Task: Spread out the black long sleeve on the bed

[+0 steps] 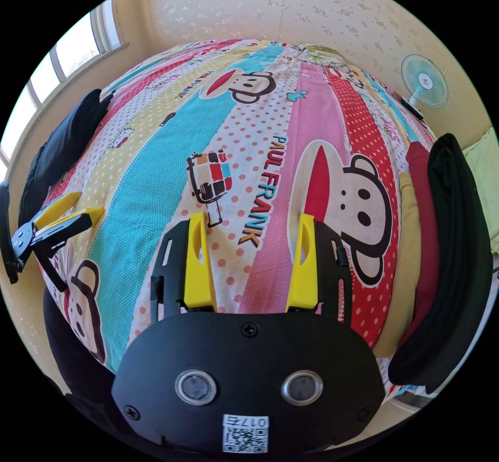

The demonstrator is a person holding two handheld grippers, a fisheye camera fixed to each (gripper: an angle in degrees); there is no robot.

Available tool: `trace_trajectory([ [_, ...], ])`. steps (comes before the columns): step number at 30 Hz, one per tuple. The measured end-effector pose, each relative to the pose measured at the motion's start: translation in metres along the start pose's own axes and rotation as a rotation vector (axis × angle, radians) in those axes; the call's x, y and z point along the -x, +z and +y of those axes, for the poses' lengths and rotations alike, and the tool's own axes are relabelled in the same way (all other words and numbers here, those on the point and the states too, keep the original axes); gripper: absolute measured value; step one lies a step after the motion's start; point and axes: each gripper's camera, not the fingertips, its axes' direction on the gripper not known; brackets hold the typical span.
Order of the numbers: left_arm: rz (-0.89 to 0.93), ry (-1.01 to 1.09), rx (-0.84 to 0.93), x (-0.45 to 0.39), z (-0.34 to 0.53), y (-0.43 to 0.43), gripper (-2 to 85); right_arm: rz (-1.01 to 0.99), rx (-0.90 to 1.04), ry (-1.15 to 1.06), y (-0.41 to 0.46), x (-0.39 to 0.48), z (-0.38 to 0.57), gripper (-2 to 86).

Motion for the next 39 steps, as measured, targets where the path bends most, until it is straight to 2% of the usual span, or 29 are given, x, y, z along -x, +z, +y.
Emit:
trace_trajectory([
  [39, -0.007, -0.012, 0.02, 0.003, 0.016, 0.017, 23.3, 0.002, 0.002, 0.004, 0.002, 0.013, 0.019, 23.2],
])
